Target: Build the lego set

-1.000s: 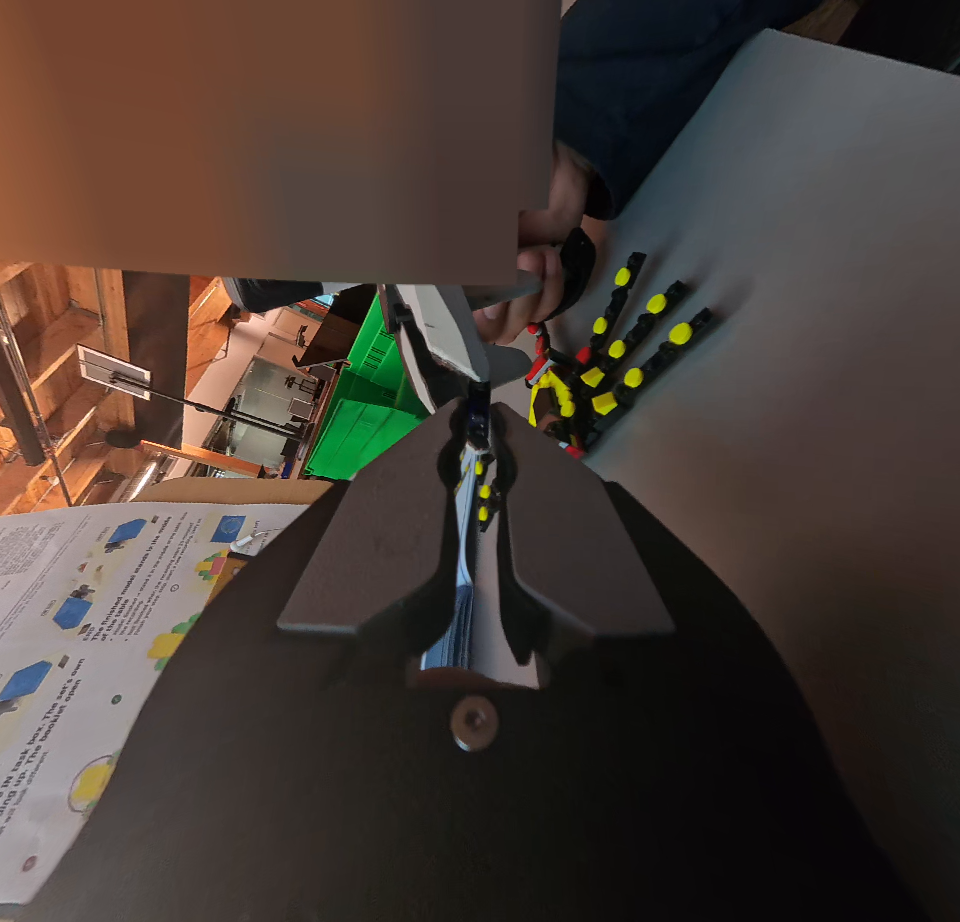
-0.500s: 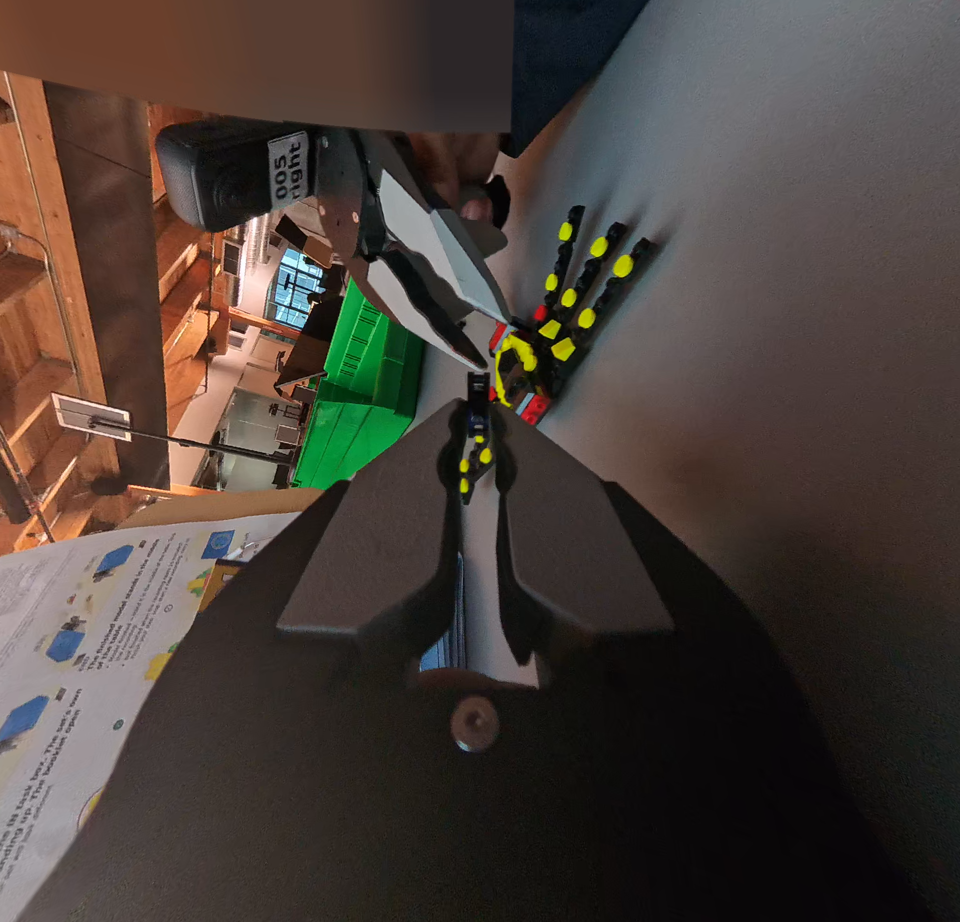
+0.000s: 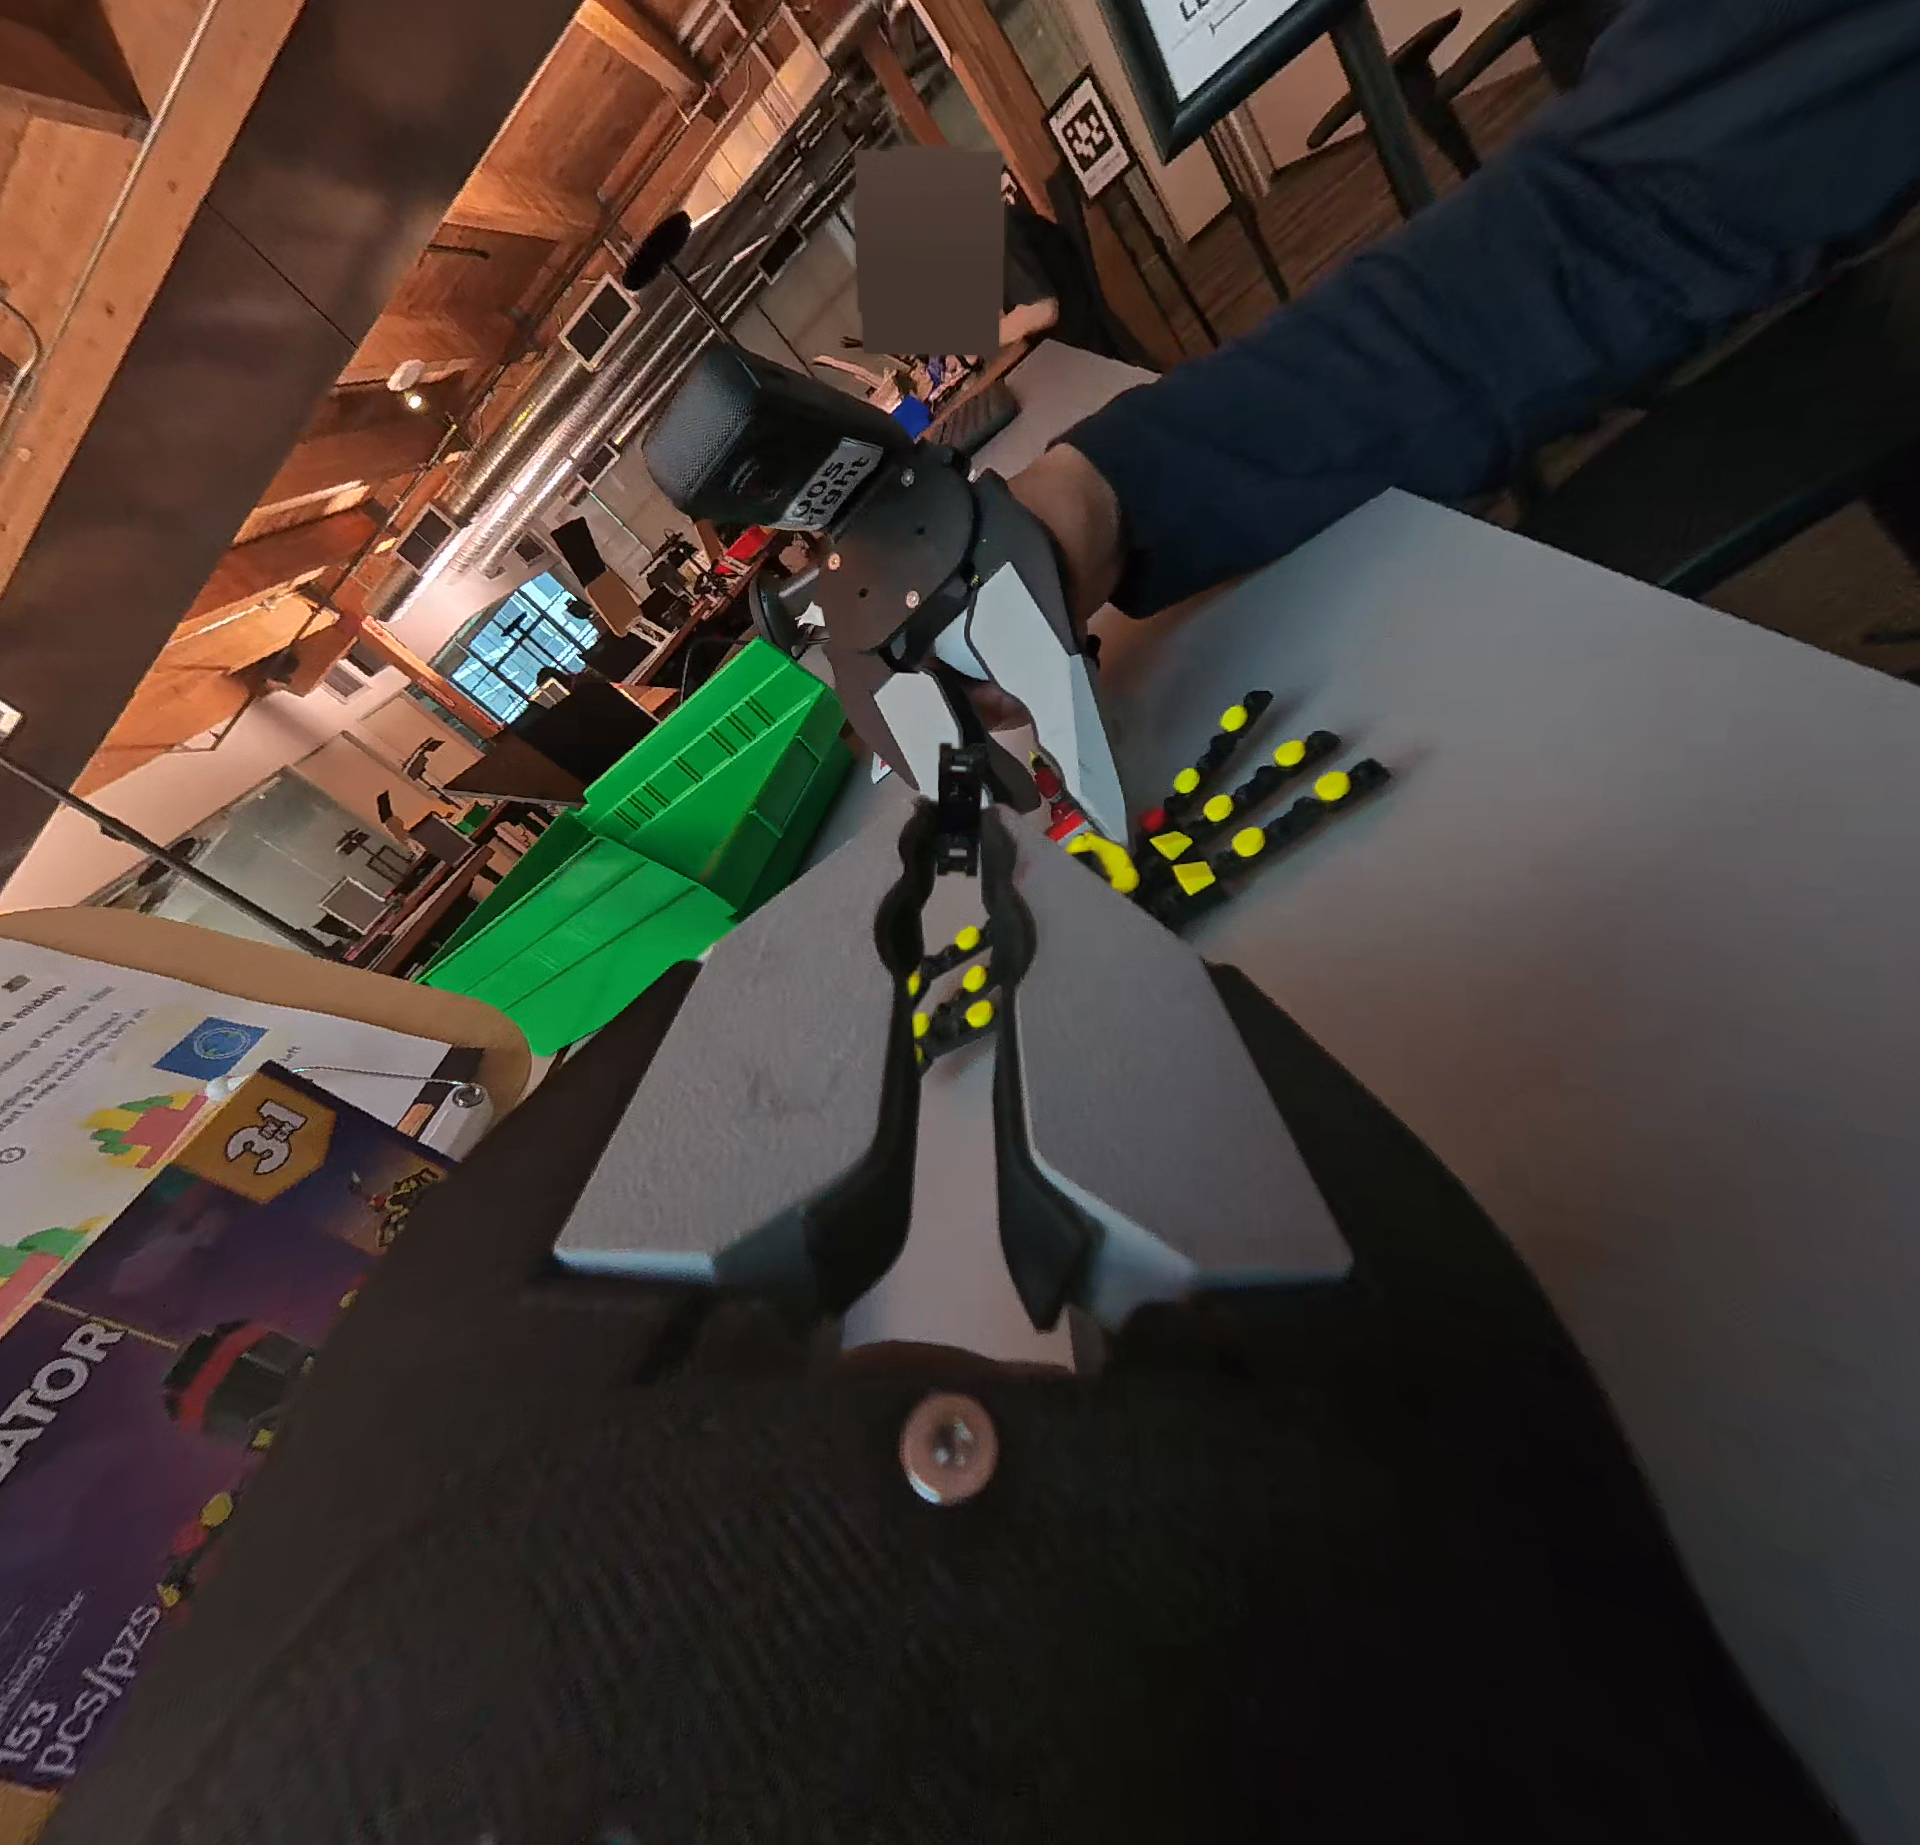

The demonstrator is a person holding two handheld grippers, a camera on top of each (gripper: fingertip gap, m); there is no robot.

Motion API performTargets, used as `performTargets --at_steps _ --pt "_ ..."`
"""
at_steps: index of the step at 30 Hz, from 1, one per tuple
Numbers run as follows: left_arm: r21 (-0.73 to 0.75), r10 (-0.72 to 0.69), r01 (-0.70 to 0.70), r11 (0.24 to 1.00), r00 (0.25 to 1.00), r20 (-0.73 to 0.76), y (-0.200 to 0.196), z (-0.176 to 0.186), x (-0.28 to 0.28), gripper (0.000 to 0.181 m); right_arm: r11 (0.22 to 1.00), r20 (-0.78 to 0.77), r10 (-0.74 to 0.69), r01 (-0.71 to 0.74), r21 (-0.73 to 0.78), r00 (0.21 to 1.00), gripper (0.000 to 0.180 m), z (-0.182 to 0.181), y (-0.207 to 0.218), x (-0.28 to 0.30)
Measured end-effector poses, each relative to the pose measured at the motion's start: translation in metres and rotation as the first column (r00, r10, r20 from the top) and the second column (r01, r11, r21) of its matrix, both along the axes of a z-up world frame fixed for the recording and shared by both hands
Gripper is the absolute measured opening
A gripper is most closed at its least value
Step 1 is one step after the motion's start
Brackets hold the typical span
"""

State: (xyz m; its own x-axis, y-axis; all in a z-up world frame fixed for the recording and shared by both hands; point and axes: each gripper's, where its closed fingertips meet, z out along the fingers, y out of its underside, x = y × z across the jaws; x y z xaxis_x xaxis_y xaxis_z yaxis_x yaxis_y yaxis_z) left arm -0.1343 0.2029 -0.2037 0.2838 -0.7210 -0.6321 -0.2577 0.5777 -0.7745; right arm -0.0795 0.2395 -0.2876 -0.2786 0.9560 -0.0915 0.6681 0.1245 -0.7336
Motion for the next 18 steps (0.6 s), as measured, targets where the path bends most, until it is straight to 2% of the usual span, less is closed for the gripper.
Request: performTargets --at_steps 4,9,18 --pt "-0.011 -0.026 0.026 1.0 1.0 0.011 -0.003 0.001 0.001 0.006 1.0 -0.019 -0.005 0.004 -0.009 1.0 0.019 0.001 -0.001 -0.003" --pt "-0.016 -0.048 0.049 0.999 0.999 0.007 -0.006 0.001 0.001 0.006 0.996 -0.031 -0.027 0.025 -0.091 0.999 0.018 0.003 -0.003 -0.005" --pt "0.01 -0.041 0.041 0.999 0.999 -0.008 -0.008 0.001 -0.001 0.006 0.952 -0.208 -0.059 -0.007 -0.305 0.976 0.018 0.045 -0.015 -0.014"
